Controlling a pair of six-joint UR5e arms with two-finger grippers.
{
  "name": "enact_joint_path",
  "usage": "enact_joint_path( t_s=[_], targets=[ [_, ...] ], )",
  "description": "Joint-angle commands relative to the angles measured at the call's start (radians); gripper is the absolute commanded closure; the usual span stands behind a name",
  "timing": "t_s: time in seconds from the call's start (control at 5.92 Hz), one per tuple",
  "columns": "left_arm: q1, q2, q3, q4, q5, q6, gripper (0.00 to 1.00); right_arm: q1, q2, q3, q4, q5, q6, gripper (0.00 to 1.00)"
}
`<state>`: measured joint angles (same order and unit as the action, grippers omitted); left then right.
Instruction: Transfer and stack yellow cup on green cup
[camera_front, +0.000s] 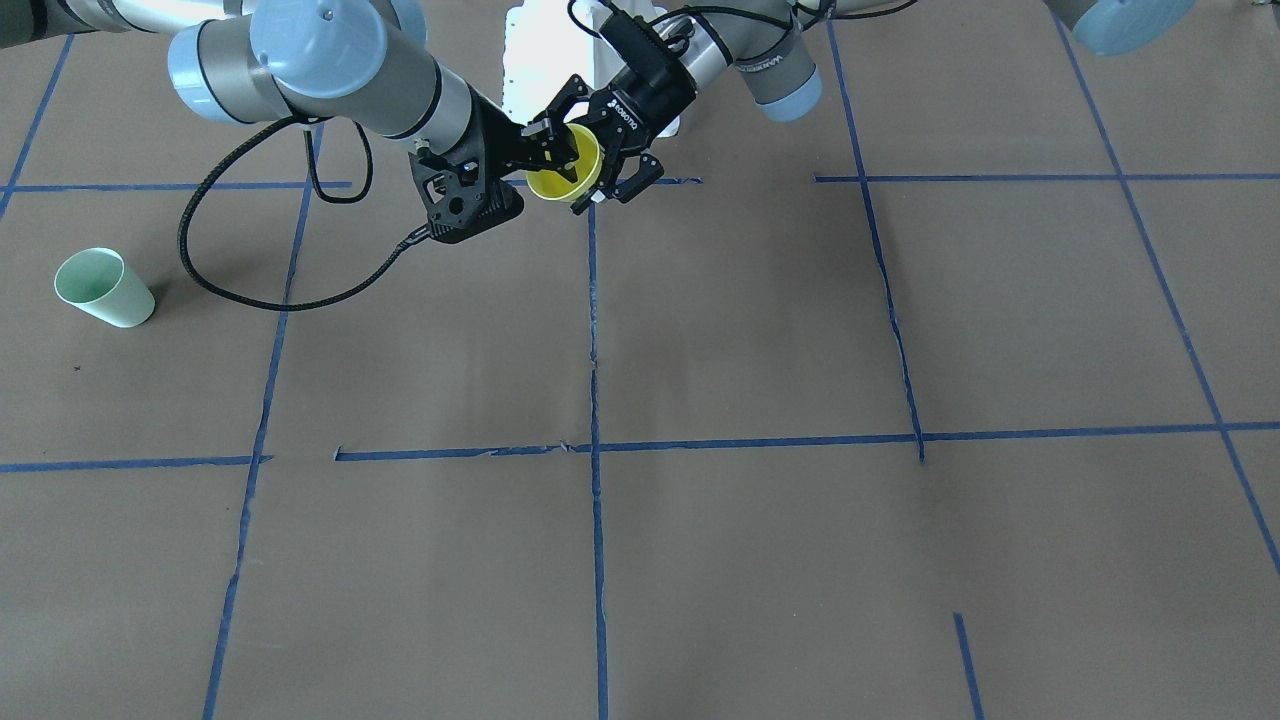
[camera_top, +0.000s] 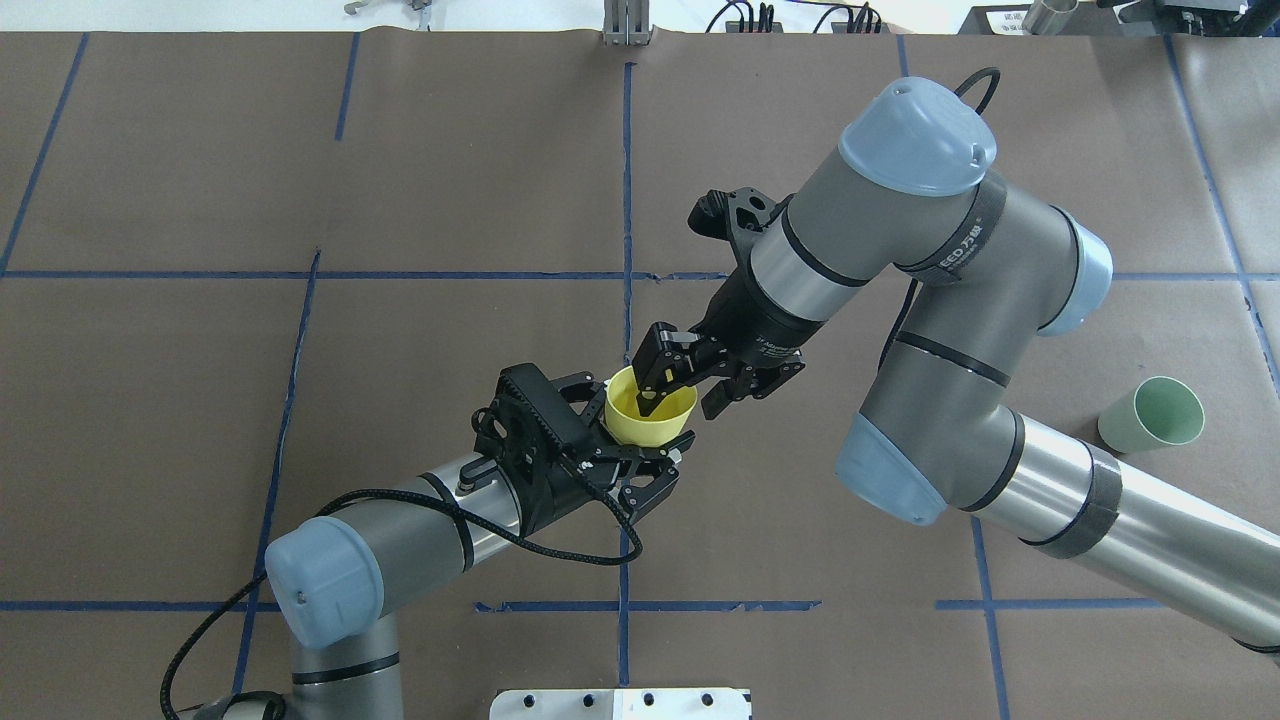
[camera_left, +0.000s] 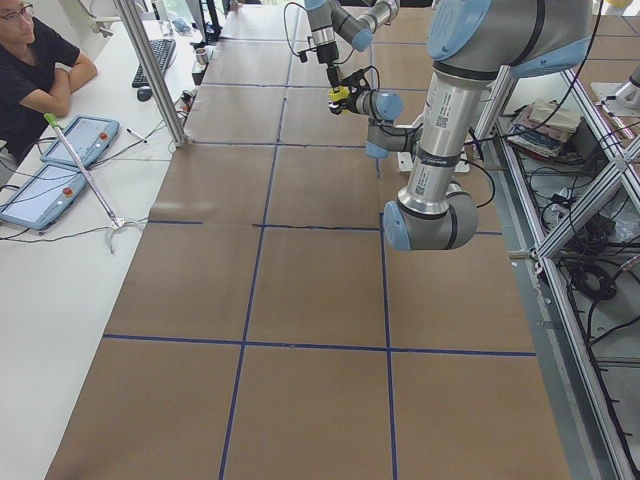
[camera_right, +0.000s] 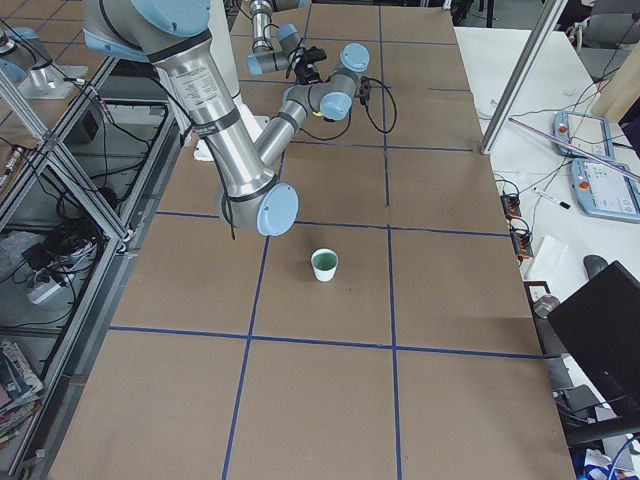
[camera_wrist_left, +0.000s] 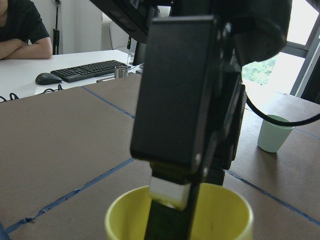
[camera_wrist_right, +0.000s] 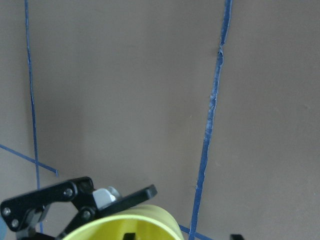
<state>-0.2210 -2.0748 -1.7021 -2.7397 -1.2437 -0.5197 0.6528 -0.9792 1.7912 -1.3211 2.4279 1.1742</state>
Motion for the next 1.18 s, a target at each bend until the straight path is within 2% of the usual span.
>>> enact_joint_path(
  t_s=[0.0, 0.17, 0.34, 0.51, 0.68, 1.01],
  targets=[
    [0.000, -0.014, -0.001, 0.000, 0.001, 0.000, 0.47, 0.001, -0.001, 0.000, 0.000, -0.001, -0.002, 0.99],
    [0.000, -0.015, -0.001, 0.000, 0.001, 0.001, 0.25, 0.001, -0.002, 0.001, 0.000, -0.003, 0.005, 1.00],
    [0.000, -0.015, -0.001, 0.000, 0.001, 0.003, 0.10, 0.001, -0.003, 0.001, 0.000, -0.003, 0.007, 1.00],
    [0.000, -0.015, -0.001, 0.002, 0.001, 0.006, 0.01, 0.001, -0.003, 0.004, 0.000, -0.004, 0.012, 1.00],
    [0.000, -0.015, -0.001, 0.002, 0.001, 0.006, 0.00, 0.004, -0.003, 0.007, 0.000, -0.007, 0.013, 1.00],
    [0.000, -0.016, -0.001, 0.000, 0.018, 0.003, 0.00, 0.004, -0.033, 0.011, -0.001, -0.109, 0.016, 1.00]
  ],
)
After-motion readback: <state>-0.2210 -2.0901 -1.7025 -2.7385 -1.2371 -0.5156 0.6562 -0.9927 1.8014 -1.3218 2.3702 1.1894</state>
